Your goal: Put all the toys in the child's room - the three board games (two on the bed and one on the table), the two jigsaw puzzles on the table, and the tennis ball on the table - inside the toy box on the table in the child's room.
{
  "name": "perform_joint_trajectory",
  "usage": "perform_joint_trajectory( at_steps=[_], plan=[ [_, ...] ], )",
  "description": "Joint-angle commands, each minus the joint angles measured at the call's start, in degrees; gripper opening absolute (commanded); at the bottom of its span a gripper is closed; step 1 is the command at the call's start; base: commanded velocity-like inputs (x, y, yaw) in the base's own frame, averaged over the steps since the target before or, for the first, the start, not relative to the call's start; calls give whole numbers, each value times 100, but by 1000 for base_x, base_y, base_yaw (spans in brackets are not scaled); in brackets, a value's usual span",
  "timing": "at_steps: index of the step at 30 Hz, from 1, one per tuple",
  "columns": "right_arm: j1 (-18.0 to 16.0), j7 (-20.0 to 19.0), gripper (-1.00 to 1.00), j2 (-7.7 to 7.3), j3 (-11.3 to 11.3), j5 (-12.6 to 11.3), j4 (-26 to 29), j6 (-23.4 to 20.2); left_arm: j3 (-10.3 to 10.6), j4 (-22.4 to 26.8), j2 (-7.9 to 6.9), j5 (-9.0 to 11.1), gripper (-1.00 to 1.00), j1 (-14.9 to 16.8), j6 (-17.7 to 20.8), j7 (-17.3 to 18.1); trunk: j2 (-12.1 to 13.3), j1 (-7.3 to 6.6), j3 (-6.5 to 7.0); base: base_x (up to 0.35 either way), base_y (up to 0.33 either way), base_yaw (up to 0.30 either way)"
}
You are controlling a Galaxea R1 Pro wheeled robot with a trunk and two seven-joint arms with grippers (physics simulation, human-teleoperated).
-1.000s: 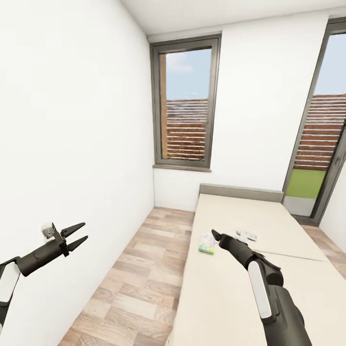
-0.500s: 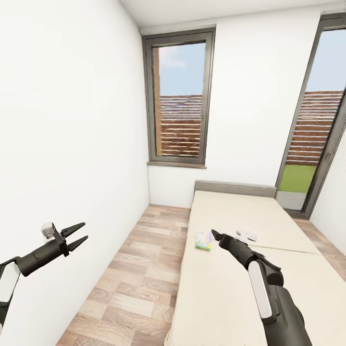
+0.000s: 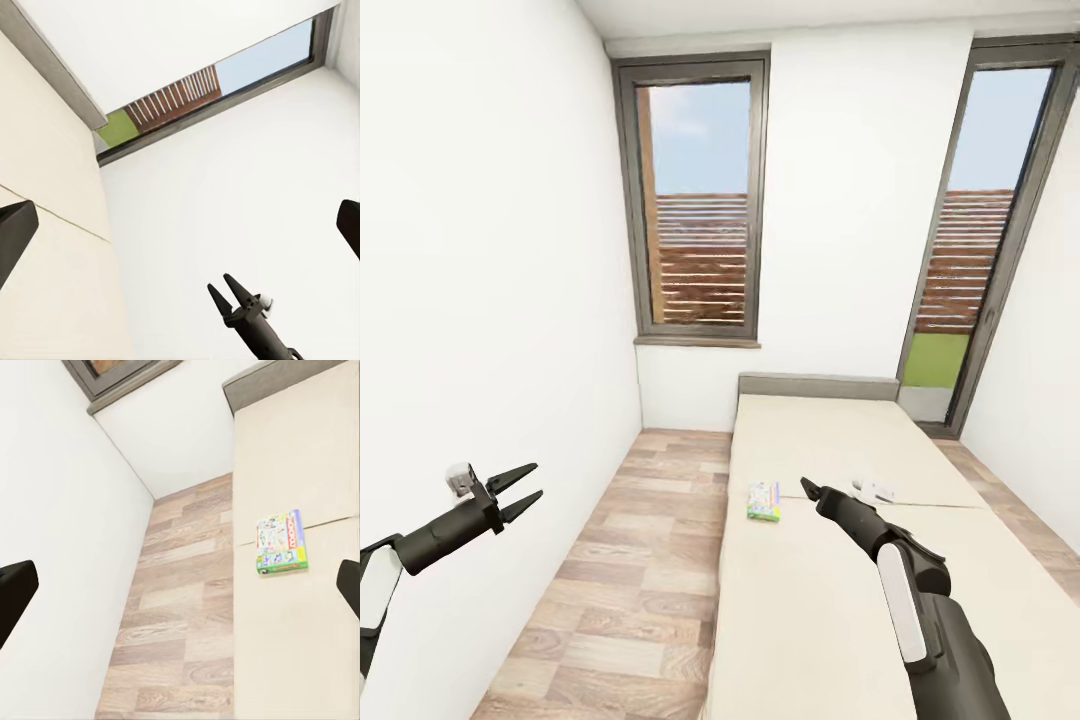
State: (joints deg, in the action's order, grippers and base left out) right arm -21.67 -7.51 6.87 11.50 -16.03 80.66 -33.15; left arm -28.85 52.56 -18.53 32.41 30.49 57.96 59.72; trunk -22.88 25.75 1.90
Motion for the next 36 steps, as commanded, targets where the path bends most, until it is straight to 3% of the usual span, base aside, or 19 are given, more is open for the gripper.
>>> perform_joint_trajectory(
  at_steps=[1,36],
  plan=[
    [-4,-31,100,8,18,-4,2,-34,-6,-2,-1,-6,100,1,23,21,-4,4,-3,132,122,-275],
    [-4,-31,100,8,18,-5,2,-39,-6,-2,-4,-6,100,1,21,23,-4,4,-4,-12,30,-280]
  ],
)
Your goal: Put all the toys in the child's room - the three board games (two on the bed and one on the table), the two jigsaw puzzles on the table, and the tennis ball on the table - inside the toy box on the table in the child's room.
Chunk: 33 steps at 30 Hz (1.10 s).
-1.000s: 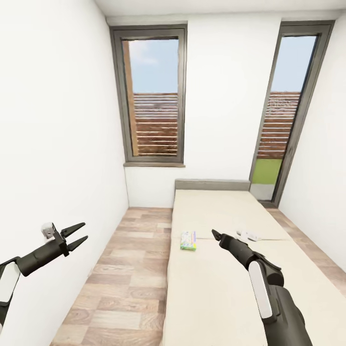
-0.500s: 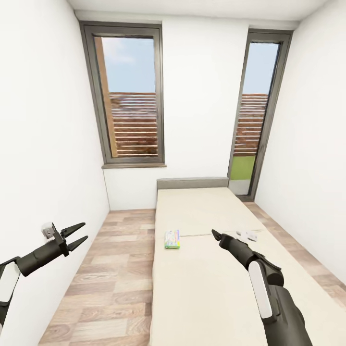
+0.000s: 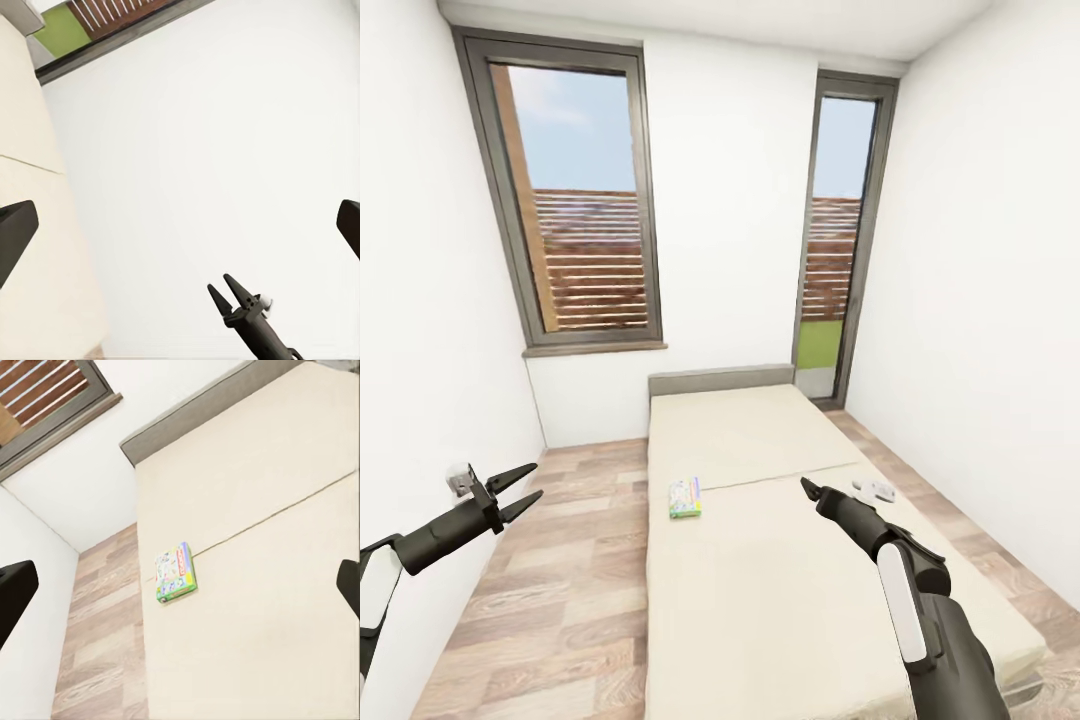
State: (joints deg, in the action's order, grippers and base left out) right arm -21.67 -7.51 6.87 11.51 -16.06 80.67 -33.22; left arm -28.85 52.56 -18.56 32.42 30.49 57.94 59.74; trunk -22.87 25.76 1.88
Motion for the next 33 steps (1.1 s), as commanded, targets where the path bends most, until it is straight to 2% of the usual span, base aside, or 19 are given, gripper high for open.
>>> perform_joint_trajectory(
  at_steps=[1,20,33],
  plan=[
    [-4,-32,100,7,18,-3,2,-33,-7,-1,-2,-8,100,1,23,20,-4,2,-3,-1,2,-281],
    [-4,-32,100,7,18,5,4,-28,-7,-4,0,-8,100,1,24,20,-4,2,-3,12,115,-274],
    [-4,-32,100,15,9,7,10,-23,-7,-5,-1,-8,100,1,23,20,-4,2,-3,4,145,-72]
  ],
)
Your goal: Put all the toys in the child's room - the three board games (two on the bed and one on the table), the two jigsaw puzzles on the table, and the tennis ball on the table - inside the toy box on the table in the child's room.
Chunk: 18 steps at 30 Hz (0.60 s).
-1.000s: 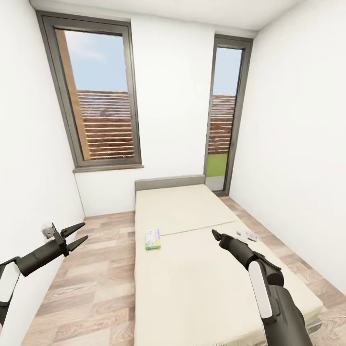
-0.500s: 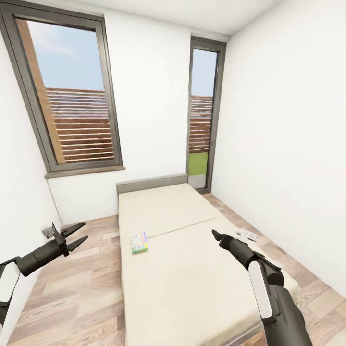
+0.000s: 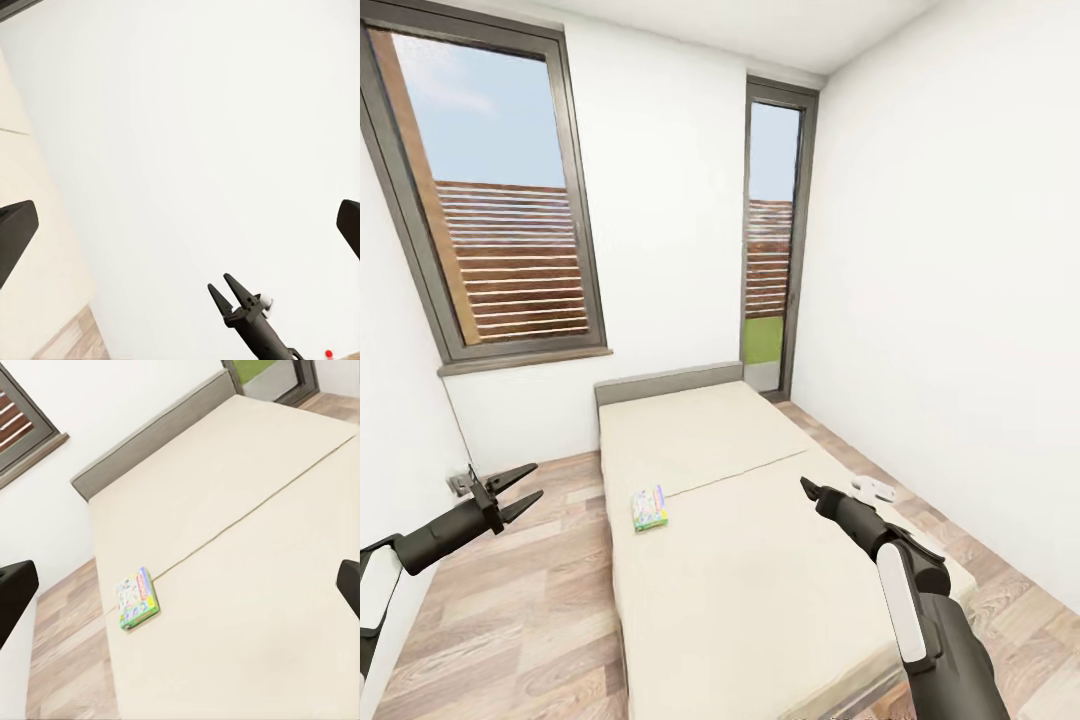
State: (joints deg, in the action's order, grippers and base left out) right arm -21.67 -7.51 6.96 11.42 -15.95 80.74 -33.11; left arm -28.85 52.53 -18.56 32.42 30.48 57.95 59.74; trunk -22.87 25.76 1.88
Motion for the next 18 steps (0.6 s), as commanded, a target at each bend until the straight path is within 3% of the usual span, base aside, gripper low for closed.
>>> perform_joint_trajectory(
  at_steps=[1,8,18],
  plan=[
    [-4,-31,100,7,18,-4,3,-31,-6,-3,0,-7,100,1,23,21,-4,2,-3,0,26,-206],
    [-4,-31,100,5,22,-4,3,-33,-6,-4,-2,-7,100,1,24,21,-4,2,-3,0,21,-227],
    [-4,-31,100,7,12,-4,3,-29,-6,-3,-1,-7,100,1,24,21,-4,2,-3,0,115,-56]
  ],
)
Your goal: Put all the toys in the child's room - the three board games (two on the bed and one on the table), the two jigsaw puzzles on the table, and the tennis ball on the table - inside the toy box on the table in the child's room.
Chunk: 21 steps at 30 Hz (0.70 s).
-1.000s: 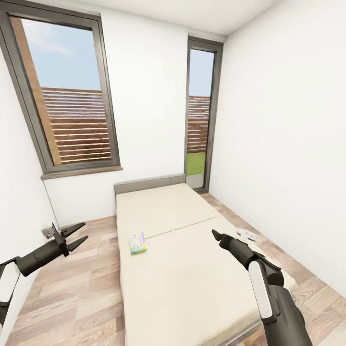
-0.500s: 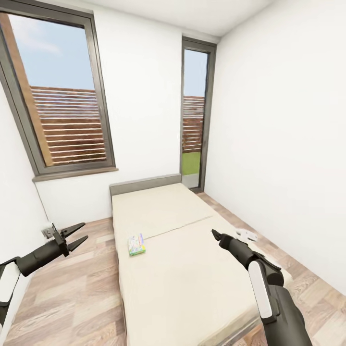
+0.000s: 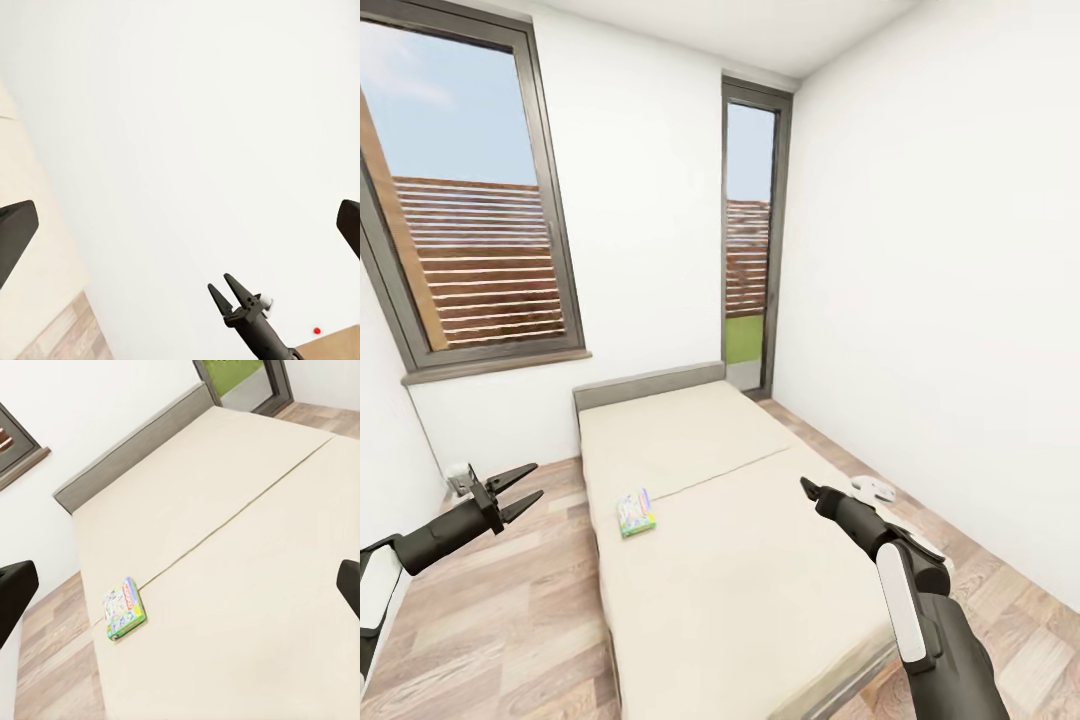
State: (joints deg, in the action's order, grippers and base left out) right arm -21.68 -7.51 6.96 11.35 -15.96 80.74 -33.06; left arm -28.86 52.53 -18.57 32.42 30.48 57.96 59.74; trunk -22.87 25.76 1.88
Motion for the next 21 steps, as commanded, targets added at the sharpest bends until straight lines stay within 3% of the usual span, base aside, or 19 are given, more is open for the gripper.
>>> perform_joint_trajectory(
  at_steps=[1,9,15,21],
  plan=[
    [-3,-31,100,7,18,-4,3,-34,-6,-2,0,-8,100,2,23,21,-4,2,-3,0,77,-105],
    [-3,-31,100,7,21,-4,3,-33,-6,-4,1,-8,100,2,23,21,-4,2,-3,0,170,-173],
    [-3,-31,100,7,17,-4,3,-33,-6,-4,0,-8,100,2,23,21,-4,2,-3,0,260,-46],
    [-3,-31,100,7,16,-4,3,-31,-6,-2,-5,-8,100,2,23,21,-4,2,-2,0,89,-36]
  ],
)
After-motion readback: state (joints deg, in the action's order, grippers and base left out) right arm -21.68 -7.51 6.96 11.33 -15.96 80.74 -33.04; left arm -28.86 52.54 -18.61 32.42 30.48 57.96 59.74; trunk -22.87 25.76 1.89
